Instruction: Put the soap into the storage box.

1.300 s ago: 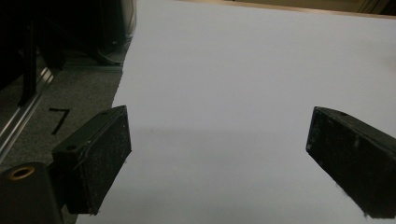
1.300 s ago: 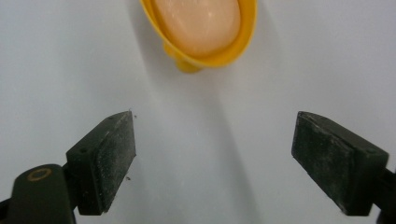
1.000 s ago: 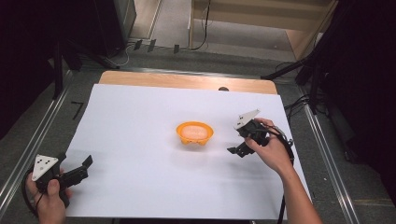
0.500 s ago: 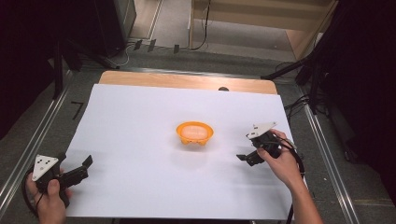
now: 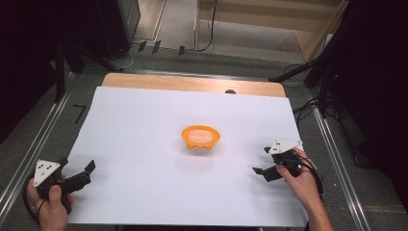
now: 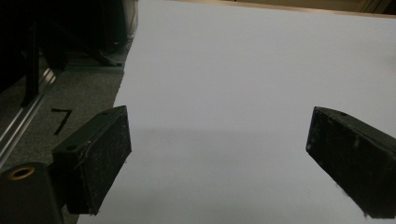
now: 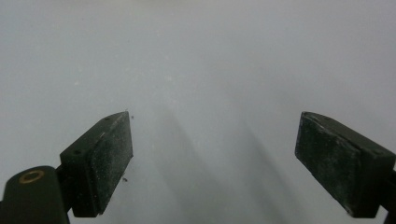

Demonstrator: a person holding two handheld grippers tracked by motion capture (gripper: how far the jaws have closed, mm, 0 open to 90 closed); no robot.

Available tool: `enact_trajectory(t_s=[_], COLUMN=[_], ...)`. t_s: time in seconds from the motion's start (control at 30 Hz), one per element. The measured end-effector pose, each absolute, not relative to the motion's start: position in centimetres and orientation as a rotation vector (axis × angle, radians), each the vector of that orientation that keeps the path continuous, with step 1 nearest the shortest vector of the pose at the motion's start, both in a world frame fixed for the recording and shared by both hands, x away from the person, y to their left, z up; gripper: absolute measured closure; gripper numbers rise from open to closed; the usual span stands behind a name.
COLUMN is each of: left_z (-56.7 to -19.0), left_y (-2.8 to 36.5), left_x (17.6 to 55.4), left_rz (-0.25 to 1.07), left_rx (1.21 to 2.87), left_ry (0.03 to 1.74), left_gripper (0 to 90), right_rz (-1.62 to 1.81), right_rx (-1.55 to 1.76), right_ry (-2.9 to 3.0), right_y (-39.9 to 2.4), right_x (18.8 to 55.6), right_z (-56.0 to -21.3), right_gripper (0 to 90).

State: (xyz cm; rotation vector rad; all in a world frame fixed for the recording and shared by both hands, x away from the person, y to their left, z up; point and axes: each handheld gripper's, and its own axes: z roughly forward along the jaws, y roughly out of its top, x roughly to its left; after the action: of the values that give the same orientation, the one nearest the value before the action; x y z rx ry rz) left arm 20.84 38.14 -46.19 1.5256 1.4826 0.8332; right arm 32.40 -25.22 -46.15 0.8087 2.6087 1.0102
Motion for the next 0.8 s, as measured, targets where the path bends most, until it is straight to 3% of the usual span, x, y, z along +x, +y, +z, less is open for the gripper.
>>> enact_trajectory(t_s=[0.8], left_z=[-46.2], left_y=[38.2], left_x=[20.8], left_rz=[0.834], left_rx=[1.521], left_ry=[1.488], left_gripper=[7.4], right_rz=[1.154], right_rx=[1.014], right_ry=[2.396], right_y=[-31.5], right_x=[27.7], right_z=[-48.5], right_gripper=[13.3])
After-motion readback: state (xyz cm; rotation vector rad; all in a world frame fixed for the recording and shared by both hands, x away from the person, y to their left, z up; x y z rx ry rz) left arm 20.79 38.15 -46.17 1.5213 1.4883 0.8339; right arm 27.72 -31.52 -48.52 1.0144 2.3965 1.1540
